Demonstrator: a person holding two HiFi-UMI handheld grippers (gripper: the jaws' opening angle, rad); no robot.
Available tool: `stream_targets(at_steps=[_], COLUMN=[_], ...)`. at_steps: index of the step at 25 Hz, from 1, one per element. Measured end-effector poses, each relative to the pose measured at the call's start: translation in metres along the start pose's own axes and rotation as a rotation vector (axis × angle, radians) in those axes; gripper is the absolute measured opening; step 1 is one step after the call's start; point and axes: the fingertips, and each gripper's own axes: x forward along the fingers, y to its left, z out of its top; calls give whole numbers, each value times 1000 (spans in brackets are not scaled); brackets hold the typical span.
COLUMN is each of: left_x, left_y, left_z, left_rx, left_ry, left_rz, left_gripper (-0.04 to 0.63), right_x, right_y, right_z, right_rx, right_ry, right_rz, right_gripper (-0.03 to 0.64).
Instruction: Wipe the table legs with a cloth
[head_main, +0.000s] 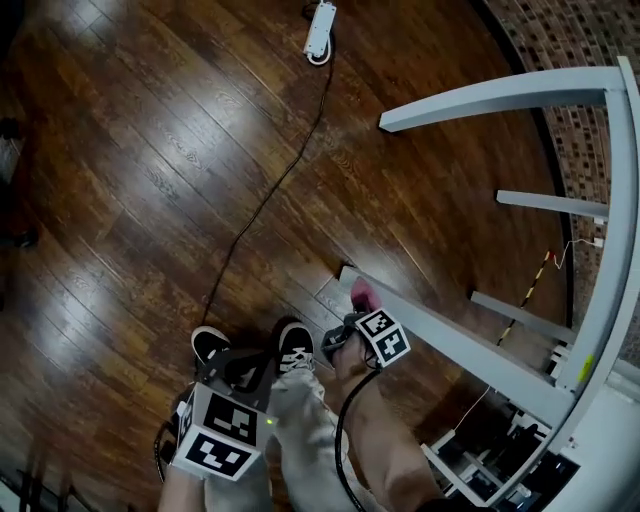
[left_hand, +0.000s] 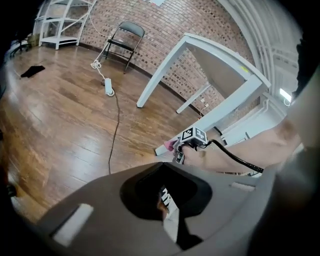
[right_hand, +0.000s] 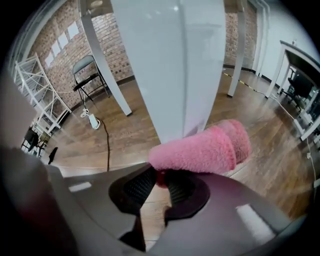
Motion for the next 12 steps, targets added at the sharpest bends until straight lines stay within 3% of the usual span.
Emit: stream_targets(at_steps=[5,12], left_x=[-37,-91], left_y=[-56,-114], left_z=[41,103], left_rx=[79,203], left_ry=[21,25], left_rz=[-45,-90], left_gripper=[2,2], right_x=[-97,-223], right_y=[21,42], right_z=[47,108], right_rx=[27,156], right_ry=[-59,-159], right_rz=[28,59], right_gripper=[55,54])
